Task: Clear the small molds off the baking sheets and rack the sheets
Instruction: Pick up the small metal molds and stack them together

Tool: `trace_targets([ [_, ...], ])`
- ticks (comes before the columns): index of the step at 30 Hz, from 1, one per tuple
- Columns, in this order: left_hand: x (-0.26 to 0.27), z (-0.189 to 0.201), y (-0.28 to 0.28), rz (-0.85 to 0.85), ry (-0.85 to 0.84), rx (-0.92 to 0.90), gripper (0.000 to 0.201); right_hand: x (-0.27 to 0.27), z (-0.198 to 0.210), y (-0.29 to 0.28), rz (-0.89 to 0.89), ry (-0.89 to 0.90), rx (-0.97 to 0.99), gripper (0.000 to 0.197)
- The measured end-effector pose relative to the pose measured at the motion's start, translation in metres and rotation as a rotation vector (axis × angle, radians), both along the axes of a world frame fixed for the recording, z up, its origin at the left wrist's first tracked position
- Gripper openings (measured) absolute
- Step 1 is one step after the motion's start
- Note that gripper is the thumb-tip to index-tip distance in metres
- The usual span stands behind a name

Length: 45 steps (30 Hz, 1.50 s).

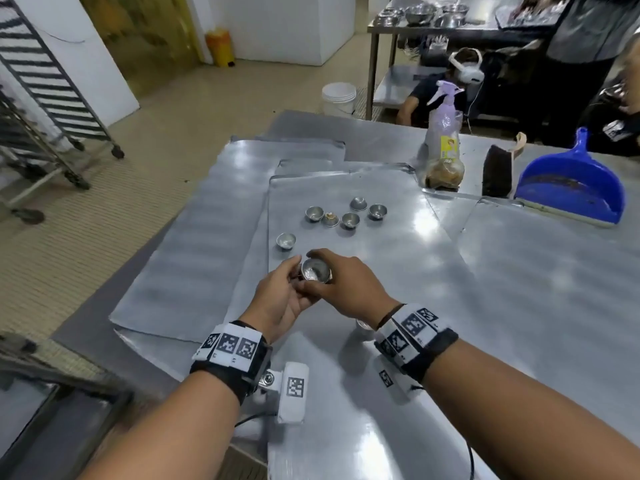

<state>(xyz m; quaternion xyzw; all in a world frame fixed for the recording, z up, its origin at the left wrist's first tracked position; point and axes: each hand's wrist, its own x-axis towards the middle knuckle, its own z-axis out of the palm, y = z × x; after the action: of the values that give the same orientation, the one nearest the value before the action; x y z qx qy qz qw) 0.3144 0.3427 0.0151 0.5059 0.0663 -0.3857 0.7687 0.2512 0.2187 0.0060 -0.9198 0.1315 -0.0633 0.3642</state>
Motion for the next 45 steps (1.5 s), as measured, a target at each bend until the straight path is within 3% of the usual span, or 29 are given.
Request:
trace_targets([
  [7, 0.024, -0.003, 0.063, -0.058, -0.057, -0.005, 0.019, 0.027, 0.004, 0.056, 0.010, 0.037, -0.015, 0.057],
  [13, 0.033, -0.007, 0.084, -0.094, -0.054, -0.007, 0.019, 0.030, 0.000, 0.083, -0.033, 0.029, 0.044, 0.057],
  [21, 0.034, -0.011, 0.103, -0.029, -0.059, 0.067, 0.024, 0.025, -0.012, 0.089, -0.074, 0.002, 0.246, 0.061],
  [27, 0.048, -0.010, 0.126, 0.033, -0.065, 0.142, 0.028, 0.033, -0.014, 0.070, -0.222, 0.021, 0.175, 0.045],
  [32, 0.082, -0.018, 0.134, 0.017, -0.044, 0.133, 0.029, 0.057, -0.022, 0.070, -0.292, 0.123, 0.121, 0.045],
  [45, 0.207, -0.056, 0.136, -0.293, 0.029, 0.109, 0.032, 0.134, -0.031, 0.084, -0.587, 0.287, 0.019, 0.050],
])
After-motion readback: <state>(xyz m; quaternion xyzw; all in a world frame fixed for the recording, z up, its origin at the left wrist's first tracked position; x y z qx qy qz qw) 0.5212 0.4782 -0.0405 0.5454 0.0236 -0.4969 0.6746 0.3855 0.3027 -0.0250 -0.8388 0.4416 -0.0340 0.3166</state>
